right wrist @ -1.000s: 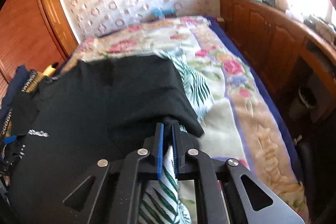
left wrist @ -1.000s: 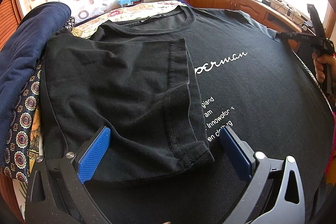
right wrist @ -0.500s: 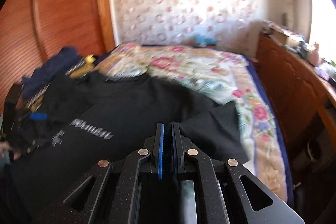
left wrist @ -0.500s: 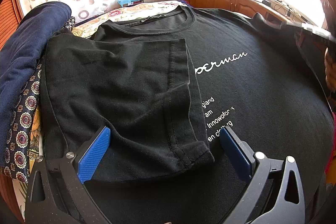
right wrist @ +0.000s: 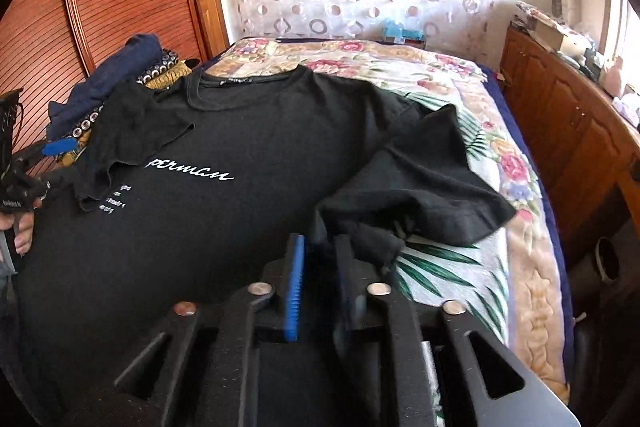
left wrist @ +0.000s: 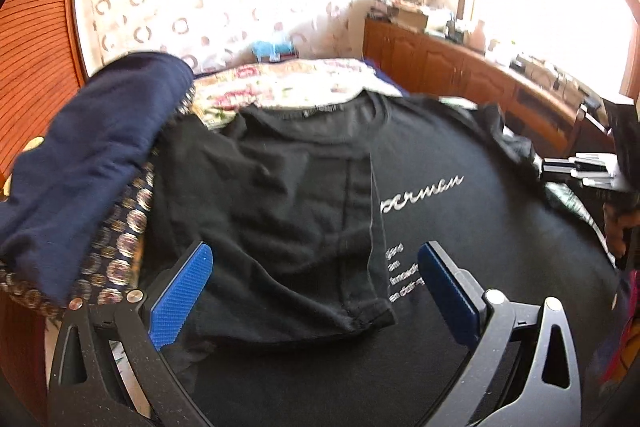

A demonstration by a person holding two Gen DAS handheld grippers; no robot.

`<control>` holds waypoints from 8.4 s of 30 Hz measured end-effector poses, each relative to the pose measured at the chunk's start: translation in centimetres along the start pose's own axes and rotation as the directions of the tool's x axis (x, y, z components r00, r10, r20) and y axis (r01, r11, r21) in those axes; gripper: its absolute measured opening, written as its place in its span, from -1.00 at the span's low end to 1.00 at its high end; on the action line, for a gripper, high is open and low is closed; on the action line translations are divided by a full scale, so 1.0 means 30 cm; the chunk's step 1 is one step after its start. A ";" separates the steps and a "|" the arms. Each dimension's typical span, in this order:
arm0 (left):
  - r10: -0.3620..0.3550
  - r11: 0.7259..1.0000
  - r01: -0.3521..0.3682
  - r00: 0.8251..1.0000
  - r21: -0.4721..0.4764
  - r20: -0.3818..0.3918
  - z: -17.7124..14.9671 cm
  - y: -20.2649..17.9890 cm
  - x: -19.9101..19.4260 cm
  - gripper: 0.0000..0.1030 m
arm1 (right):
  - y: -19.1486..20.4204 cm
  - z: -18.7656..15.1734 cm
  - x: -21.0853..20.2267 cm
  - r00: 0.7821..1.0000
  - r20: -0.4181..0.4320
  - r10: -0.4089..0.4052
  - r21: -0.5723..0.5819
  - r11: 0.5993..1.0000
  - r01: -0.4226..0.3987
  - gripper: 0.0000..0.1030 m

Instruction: Fold small clothes

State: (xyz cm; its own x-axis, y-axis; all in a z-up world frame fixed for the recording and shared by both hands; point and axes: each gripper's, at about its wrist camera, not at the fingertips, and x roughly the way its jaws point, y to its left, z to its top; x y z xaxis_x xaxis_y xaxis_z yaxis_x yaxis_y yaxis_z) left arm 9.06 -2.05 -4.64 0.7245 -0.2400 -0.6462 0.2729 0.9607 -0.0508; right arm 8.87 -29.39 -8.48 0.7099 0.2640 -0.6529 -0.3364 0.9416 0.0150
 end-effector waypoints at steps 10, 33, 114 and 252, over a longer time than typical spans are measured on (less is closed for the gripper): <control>0.007 1.000 -0.007 0.994 -0.006 0.107 0.043 -0.009 -0.123 1.00 | -0.140 0.005 -0.068 0.992 0.050 -0.114 0.086 0.990 0.110 -0.08; -0.005 1.000 0.006 0.996 -0.008 0.093 0.008 -0.009 -0.126 1.00 | -0.123 0.164 0.037 0.984 0.036 -0.177 0.043 0.984 0.175 -0.89; 0.036 0.999 -0.034 0.992 -0.026 0.122 0.019 0.040 -0.195 1.00 | 0.271 0.247 0.179 0.990 -0.096 0.104 -0.069 0.991 -0.111 -0.24; -0.009 0.997 0.019 0.992 -0.081 0.129 -0.142 0.227 -0.393 -0.93 | 0.128 -0.123 -0.265 0.974 0.225 0.030 0.016 0.999 -0.034 -0.89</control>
State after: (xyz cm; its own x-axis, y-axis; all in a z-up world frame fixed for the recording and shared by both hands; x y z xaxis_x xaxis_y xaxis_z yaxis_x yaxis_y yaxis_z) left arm -0.32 7.91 -0.62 0.7976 -0.2642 -0.5423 0.2344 0.9641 -0.1250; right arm -0.36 -28.63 -6.01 0.8203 0.3324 -0.4654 -0.3507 0.9352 0.0497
